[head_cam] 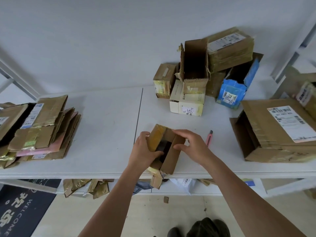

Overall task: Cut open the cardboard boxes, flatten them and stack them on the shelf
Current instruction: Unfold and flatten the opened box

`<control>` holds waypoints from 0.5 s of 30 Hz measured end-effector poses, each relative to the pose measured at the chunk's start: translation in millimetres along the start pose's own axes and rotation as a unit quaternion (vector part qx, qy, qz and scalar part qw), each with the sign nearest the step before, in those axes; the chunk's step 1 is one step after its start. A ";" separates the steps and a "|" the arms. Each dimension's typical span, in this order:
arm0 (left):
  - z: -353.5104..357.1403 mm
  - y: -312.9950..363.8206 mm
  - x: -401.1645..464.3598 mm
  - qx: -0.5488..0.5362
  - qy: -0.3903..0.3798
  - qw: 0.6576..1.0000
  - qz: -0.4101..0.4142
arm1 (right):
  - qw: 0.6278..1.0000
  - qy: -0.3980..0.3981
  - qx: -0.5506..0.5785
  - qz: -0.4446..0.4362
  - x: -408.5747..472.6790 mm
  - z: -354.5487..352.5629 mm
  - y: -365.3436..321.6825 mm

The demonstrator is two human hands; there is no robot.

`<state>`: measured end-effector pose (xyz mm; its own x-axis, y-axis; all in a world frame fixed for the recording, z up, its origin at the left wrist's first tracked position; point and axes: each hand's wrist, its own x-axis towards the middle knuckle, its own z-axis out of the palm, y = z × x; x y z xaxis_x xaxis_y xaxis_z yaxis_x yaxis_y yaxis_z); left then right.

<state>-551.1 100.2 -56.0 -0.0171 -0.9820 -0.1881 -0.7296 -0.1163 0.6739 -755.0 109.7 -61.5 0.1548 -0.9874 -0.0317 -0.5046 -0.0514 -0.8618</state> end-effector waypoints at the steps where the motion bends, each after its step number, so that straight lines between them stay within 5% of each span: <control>1: 0.9 0.8 1.2 0.029 0.013 0.999 0.011 | 1.000 0.005 0.001 0.001 -0.4 0.6 1.4; 6: -4.3 2.4 -0.7 0.033 0.086 0.995 0.040 | 1.000 0.013 0.007 0.002 0.3 3.0 2.6; 12: -28.6 -2.2 -0.2 0.001 0.036 0.999 0.027 | 1.000 0.018 0.011 0.016 3.1 5.6 1.2; 15: -40.3 -11.8 3.4 -0.108 0.009 0.992 -0.062 | 0.999 0.015 0.022 0.024 0.9 4.5 1.0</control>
<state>-514.9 92.2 -35.8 0.0770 -0.9603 -0.2683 -0.5611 -0.2642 0.7845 -751.5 109.4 -64.7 0.1044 -0.9928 -0.0592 -0.4732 0.0028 -0.8809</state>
